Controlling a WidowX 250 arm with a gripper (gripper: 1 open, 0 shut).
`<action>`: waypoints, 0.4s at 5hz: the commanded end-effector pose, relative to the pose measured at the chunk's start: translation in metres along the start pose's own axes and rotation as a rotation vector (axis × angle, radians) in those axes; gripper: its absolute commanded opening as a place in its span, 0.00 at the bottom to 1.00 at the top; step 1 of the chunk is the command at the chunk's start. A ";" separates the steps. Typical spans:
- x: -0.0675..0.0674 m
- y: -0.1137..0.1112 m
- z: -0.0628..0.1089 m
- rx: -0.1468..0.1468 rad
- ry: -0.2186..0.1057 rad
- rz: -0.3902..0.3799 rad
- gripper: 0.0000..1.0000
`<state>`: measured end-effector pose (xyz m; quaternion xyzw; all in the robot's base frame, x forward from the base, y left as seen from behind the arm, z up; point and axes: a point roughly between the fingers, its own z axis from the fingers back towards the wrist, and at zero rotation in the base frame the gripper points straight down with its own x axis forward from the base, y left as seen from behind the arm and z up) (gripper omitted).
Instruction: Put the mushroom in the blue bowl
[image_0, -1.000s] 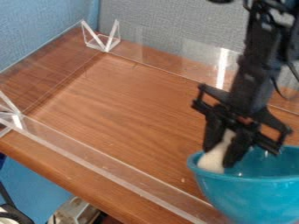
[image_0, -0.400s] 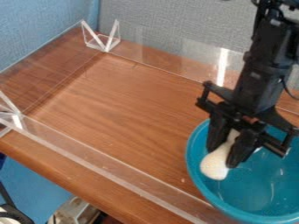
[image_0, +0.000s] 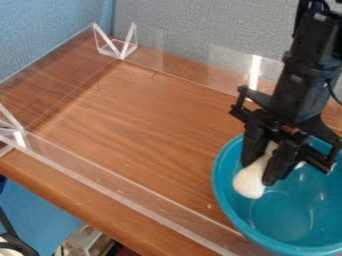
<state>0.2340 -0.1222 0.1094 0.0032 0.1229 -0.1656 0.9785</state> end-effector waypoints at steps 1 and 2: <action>-0.007 0.003 0.019 -0.015 -0.067 0.011 0.00; -0.011 0.006 0.021 -0.020 -0.071 0.020 0.00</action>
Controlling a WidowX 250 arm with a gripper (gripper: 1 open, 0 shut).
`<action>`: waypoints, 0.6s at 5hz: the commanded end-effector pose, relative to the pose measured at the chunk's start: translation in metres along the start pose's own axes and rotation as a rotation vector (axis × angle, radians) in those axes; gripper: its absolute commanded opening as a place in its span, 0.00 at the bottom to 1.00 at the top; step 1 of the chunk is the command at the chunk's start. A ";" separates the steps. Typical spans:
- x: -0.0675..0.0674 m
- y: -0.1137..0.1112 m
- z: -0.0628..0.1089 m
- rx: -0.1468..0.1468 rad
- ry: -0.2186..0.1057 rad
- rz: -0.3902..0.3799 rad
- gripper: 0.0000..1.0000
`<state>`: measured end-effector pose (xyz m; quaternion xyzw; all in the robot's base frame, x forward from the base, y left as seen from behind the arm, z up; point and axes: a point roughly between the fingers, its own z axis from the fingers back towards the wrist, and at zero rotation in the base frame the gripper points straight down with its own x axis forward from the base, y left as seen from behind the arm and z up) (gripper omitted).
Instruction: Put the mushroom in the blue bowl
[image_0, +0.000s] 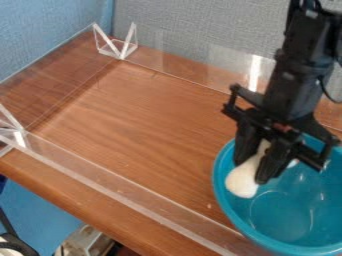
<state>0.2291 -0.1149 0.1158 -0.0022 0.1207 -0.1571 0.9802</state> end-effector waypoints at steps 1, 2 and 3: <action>0.002 0.008 0.000 -0.003 -0.067 -0.038 0.00; 0.007 0.015 -0.012 0.004 -0.069 -0.082 0.00; 0.003 0.014 -0.007 0.007 -0.071 -0.108 0.00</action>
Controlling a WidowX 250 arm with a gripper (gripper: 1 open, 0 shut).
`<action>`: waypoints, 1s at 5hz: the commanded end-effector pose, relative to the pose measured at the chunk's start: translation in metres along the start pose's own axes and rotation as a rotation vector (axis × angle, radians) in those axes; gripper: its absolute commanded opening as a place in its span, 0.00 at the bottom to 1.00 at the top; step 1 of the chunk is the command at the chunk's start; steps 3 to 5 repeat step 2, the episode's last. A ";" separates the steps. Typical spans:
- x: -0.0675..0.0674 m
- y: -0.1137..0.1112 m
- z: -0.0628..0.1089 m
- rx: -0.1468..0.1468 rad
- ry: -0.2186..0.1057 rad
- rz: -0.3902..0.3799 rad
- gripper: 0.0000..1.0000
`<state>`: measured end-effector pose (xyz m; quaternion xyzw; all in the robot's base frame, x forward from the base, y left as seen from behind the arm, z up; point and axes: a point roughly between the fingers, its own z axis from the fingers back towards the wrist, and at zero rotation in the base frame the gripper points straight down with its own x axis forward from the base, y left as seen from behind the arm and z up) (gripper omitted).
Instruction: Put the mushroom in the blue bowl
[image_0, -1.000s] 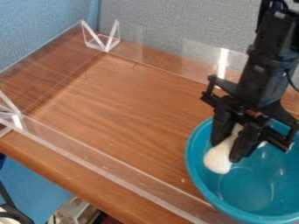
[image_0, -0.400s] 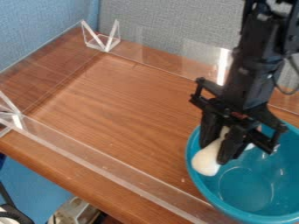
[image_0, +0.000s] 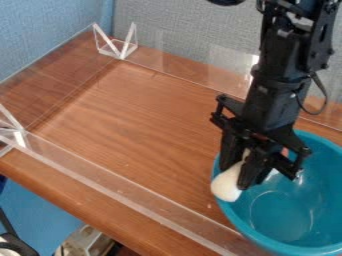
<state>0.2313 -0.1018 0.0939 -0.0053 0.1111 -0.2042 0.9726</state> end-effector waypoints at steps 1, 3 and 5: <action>-0.004 -0.002 0.020 0.004 -0.056 -0.037 0.00; -0.001 0.004 0.015 -0.001 -0.063 -0.022 0.00; -0.001 0.004 0.015 -0.001 -0.063 -0.022 0.00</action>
